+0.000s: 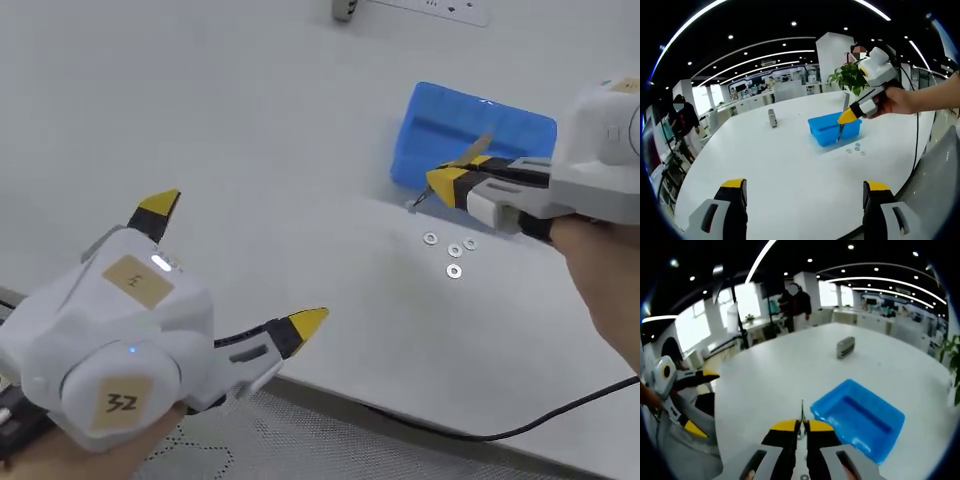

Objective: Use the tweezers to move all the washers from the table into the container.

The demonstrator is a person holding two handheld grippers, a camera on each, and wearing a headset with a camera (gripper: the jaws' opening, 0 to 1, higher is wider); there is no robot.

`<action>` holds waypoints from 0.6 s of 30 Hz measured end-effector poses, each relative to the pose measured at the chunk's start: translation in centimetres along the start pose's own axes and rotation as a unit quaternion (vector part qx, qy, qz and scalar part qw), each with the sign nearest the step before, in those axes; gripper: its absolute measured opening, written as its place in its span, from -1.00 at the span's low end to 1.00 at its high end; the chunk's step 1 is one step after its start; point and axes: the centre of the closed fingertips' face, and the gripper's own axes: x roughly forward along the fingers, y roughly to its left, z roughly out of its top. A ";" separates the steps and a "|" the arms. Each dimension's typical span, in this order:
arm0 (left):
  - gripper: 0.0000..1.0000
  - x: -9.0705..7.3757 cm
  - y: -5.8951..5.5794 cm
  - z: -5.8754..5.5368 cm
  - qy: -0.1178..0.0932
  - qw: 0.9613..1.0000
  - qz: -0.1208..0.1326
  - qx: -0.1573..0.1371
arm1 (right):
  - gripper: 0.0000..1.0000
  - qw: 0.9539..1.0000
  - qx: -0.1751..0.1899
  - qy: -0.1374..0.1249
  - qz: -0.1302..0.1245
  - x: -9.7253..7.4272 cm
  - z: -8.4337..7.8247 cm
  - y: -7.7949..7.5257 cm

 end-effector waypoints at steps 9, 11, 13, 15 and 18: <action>0.95 0.1 0.0 -0.1 0.005 1.000 0.001 0.003 | -0.96 1.000 0.008 -0.023 -0.003 -0.1 2.1 -1.1; 0.95 0.1 0.0 -0.1 0.005 1.000 0.000 0.001 | -0.96 1.000 0.005 -0.026 -0.006 0.1 2.3 -1.7; 0.95 0.1 0.0 -0.1 0.006 1.000 0.000 0.003 | -0.96 1.000 0.004 -0.030 -0.009 0.3 2.7 -2.3; 0.94 0.1 -0.1 -0.2 0.008 1.000 0.000 0.005 | -0.96 0.999 0.003 -0.033 -0.012 0.3 3.1 -2.5; 0.94 0.1 -0.1 -0.2 0.009 1.000 0.000 0.005 | -0.96 0.999 0.002 -0.035 -0.017 0.7 3.4 -3.0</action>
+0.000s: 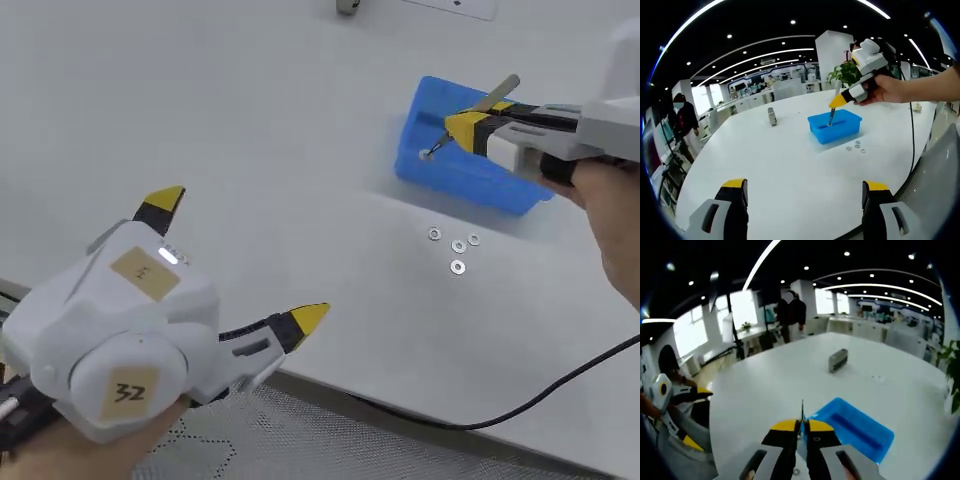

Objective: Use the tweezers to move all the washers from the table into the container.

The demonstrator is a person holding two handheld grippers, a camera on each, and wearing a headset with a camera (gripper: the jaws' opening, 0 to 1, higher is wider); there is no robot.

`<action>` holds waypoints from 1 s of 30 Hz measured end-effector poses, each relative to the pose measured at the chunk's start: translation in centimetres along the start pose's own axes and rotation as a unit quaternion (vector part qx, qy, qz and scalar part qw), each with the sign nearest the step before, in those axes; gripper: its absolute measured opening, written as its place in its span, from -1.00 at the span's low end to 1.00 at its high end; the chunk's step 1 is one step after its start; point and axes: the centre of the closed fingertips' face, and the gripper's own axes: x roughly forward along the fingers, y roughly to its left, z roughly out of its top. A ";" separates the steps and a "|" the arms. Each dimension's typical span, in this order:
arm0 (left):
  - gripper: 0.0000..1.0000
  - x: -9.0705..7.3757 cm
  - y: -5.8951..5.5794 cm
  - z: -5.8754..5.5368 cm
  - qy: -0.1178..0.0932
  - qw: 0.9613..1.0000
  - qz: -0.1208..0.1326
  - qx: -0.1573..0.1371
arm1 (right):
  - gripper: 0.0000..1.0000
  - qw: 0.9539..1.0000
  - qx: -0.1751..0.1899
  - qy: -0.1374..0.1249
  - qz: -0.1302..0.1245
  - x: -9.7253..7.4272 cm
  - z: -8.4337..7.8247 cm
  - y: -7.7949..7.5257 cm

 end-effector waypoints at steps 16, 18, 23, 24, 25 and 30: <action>0.91 0.0 -0.1 -0.3 0.009 1.000 -0.001 0.003 | -0.96 0.999 -0.006 0.005 -0.032 2.4 -0.3 -2.4; 0.91 0.0 0.0 -0.3 0.007 1.000 0.000 0.003 | -0.96 0.999 -0.012 0.007 -0.035 2.7 -0.4 -2.6; 0.89 0.0 0.0 -0.3 0.008 1.000 -0.001 0.003 | -0.96 0.999 -0.005 0.014 -0.040 3.4 -1.3 -2.9; 0.89 0.0 0.0 -0.3 0.009 1.000 -0.001 0.003 | -0.96 0.999 -0.006 0.015 -0.040 3.7 -1.6 -2.9; 0.89 0.0 -0.1 -0.4 0.010 1.000 -0.002 0.004 | -0.96 0.999 -0.007 0.017 -0.042 4.0 -1.9 -2.9; 0.89 0.0 0.0 -0.4 0.009 1.000 -0.001 0.004 | -0.95 0.999 -0.005 0.021 -0.046 4.5 -2.4 -3.2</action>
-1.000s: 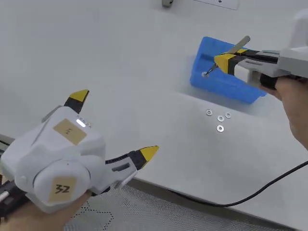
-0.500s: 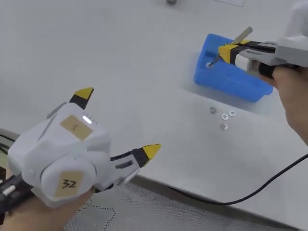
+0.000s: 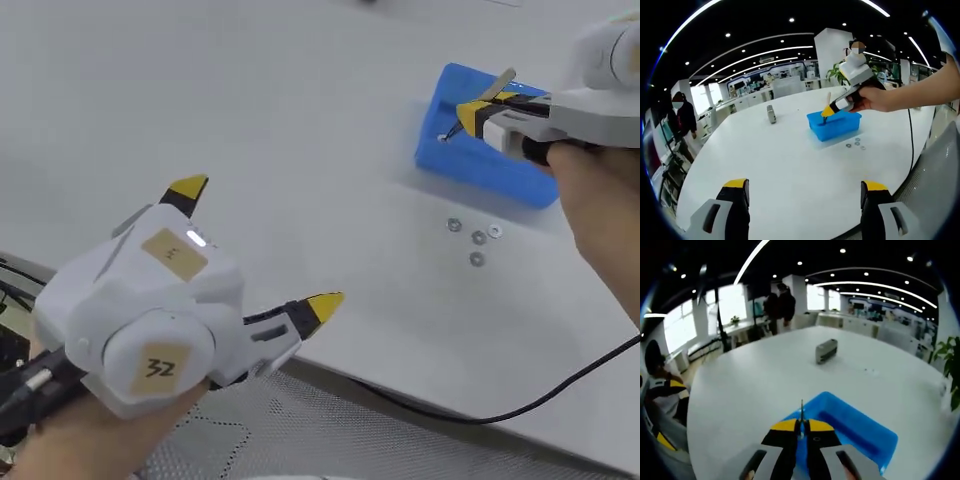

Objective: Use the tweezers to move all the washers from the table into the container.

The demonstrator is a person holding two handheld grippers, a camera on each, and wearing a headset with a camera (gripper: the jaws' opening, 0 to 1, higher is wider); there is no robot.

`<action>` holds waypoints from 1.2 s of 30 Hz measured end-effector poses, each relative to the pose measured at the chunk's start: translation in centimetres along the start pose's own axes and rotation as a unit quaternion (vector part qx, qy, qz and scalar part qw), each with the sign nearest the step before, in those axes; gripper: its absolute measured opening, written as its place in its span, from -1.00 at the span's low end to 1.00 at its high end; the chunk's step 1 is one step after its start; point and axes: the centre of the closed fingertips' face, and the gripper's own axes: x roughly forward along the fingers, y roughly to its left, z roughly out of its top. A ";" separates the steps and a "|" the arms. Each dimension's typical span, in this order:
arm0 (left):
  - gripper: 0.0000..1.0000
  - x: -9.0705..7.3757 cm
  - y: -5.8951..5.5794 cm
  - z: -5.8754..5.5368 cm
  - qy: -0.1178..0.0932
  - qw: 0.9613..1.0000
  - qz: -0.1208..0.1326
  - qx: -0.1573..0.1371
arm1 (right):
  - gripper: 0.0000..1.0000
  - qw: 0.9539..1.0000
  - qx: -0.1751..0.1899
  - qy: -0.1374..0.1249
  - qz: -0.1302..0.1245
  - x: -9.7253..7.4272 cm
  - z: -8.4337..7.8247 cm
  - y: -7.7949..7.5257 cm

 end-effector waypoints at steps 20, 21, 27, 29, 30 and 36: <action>0.86 0.1 0.0 -0.4 0.008 1.000 -0.001 0.001 | -0.94 1.000 -0.003 0.011 0.003 1.1 -1.0 0.2; 0.86 0.1 0.0 -0.4 0.009 1.000 -0.001 0.002 | -0.94 1.000 -0.004 0.011 0.003 1.1 -1.0 0.3; 0.85 0.1 -0.1 -0.5 0.012 1.000 -0.003 0.005 | -0.93 1.000 0.002 0.007 0.001 0.7 -1.1 0.1; 0.85 0.1 -0.1 -0.5 0.012 1.000 -0.003 0.006 | -0.93 1.000 0.007 0.002 -0.002 0.3 -0.9 0.0; 0.84 0.1 -0.1 -0.5 0.013 1.000 -0.003 0.006 | -0.94 1.000 0.009 -0.003 -0.002 0.2 -0.8 -0.2; 0.84 0.2 0.0 -0.6 0.014 1.000 -0.002 0.006 | -0.94 1.000 0.009 -0.023 0.005 -1.6 0.8 0.3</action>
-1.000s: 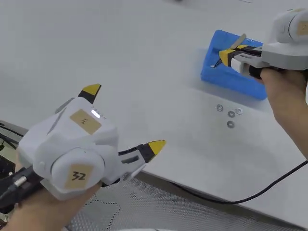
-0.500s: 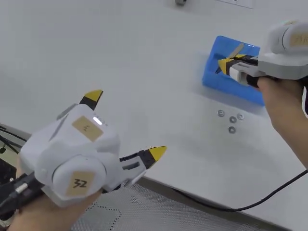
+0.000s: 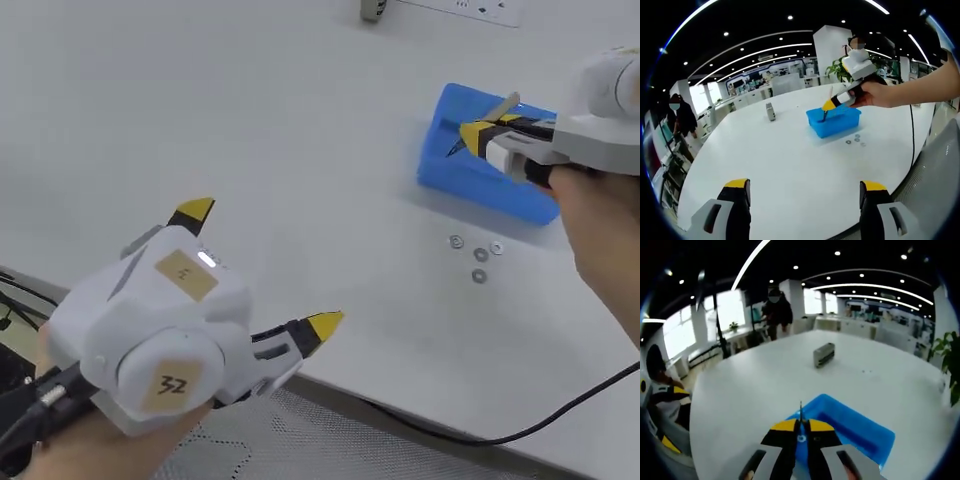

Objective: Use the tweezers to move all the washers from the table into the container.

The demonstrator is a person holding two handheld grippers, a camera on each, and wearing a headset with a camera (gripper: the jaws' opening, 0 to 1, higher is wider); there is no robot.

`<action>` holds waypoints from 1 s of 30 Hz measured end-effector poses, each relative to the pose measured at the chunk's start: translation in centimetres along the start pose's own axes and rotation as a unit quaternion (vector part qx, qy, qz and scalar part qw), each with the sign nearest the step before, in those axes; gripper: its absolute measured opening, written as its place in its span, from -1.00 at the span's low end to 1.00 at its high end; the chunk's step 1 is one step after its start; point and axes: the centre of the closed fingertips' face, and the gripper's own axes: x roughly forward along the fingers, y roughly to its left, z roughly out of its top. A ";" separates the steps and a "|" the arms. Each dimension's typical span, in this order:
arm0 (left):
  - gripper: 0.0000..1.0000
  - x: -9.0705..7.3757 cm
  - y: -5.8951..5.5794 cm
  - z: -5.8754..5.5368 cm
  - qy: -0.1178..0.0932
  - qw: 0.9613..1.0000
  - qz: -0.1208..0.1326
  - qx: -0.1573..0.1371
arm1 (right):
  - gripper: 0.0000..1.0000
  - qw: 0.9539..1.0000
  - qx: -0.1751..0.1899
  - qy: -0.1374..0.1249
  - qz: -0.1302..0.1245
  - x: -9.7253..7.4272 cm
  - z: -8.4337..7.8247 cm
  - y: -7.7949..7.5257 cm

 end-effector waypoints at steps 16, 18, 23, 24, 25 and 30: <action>0.83 0.0 0.0 -0.1 0.004 1.000 0.000 0.003 | -0.93 0.999 -0.016 -0.006 0.028 -4.7 0.1 3.4; 0.83 0.0 0.0 -0.1 0.004 1.000 0.000 0.004 | -0.93 0.999 -0.017 -0.002 0.028 -5.1 -0.4 3.8; 0.83 0.0 -0.1 0.0 0.003 1.000 -0.002 0.003 | -0.93 0.999 -0.018 0.007 0.029 -5.8 -1.4 4.3; 0.83 0.0 -0.1 0.0 0.002 1.000 -0.003 0.003 | -0.93 0.999 -0.017 0.009 0.030 -5.9 -1.7 4.4; 0.83 0.0 -0.2 0.0 0.003 1.000 -0.003 0.003 | -0.93 0.999 -0.017 0.011 0.029 -6.0 -2.0 4.5; 0.82 0.0 -0.1 -0.1 0.004 1.000 -0.001 0.004 | -0.93 0.999 -0.006 0.028 0.029 -6.1 -3.6 4.8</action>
